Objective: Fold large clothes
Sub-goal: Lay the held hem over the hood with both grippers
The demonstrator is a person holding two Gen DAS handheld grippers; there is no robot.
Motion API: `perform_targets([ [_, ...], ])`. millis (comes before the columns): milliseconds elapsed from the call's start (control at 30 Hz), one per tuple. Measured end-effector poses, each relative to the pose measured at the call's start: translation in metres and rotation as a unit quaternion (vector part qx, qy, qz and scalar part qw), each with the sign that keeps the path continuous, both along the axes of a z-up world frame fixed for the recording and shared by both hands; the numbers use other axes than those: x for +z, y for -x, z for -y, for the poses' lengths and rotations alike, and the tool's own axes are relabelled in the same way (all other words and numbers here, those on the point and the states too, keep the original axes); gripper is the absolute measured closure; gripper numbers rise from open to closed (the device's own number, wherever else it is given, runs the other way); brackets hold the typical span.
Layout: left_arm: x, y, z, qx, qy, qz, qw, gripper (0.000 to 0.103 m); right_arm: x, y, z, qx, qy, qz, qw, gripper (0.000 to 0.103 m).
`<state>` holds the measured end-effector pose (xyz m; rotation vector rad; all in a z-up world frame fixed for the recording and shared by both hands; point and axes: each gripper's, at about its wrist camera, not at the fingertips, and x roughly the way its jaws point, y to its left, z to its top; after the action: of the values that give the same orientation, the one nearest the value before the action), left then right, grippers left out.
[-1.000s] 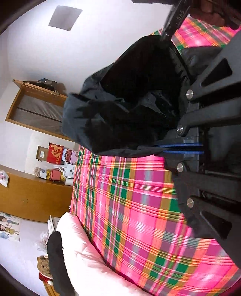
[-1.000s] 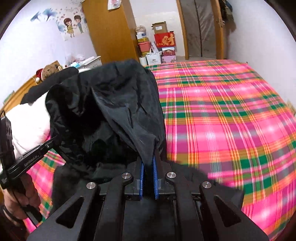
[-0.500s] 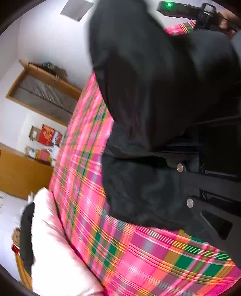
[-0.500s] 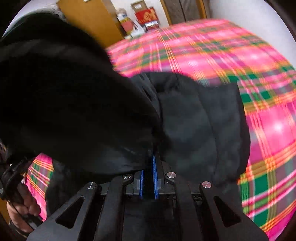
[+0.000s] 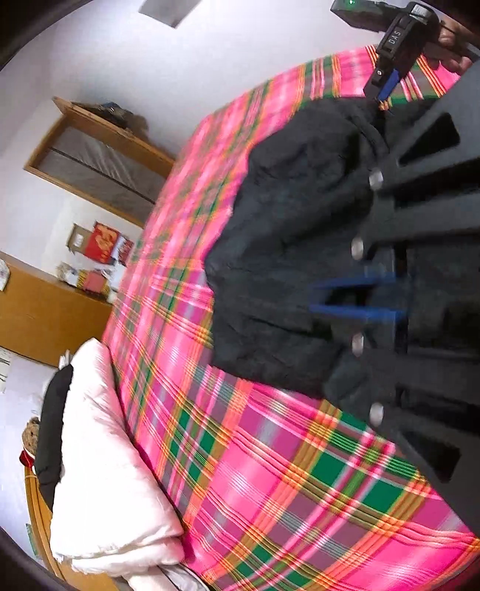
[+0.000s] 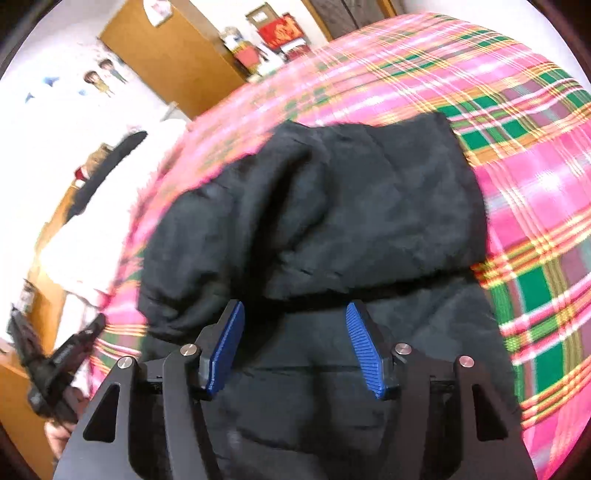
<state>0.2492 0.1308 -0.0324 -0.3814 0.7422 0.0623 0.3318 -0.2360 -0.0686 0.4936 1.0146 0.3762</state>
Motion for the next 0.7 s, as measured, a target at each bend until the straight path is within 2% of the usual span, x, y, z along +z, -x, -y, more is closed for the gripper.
perform_targets([
  [33,0.000,-0.006,0.001,-0.003,0.002,0.003,1.0000,0.062,0.003,-0.007,-0.007,0.007,-0.008,0.001,1.000,0.045],
  [200,-0.008,-0.039,0.011,-0.028,0.018,0.004,0.9994,0.061,-0.012,-0.043,-0.036,0.021,-0.009,-0.019,1.000,0.046],
  [233,-0.010,-0.040,0.014,-0.033,0.021,0.005,0.9992,0.061,-0.020,-0.051,-0.042,0.026,-0.014,-0.031,0.999,0.052],
  [267,-0.013,-0.042,0.016,-0.041,0.023,0.004,0.9989,0.061,-0.025,-0.054,-0.047,0.033,-0.014,-0.035,0.999,0.084],
  [300,-0.016,-0.044,0.018,-0.047,0.023,0.001,0.9986,0.061,-0.029,-0.054,-0.054,0.037,0.001,-0.038,0.999,0.095],
  [433,-0.018,-0.047,0.017,-0.054,0.029,-0.002,0.9981,0.061,-0.032,-0.030,-0.067,0.057,-0.002,-0.023,0.998,0.098],
  [533,-0.019,-0.046,0.016,-0.055,0.031,-0.006,0.9980,0.061,-0.054,-0.008,-0.069,0.060,0.001,-0.041,0.997,0.099],
  [600,-0.032,-0.051,0.021,-0.057,0.005,-0.041,0.9975,0.061,-0.079,-0.006,-0.066,0.054,0.010,-0.067,0.996,0.099],
  [700,-0.066,-0.061,0.026,-0.055,-0.033,-0.123,0.9903,0.061,-0.083,-0.011,-0.067,0.056,0.016,-0.069,0.996,0.099],
])
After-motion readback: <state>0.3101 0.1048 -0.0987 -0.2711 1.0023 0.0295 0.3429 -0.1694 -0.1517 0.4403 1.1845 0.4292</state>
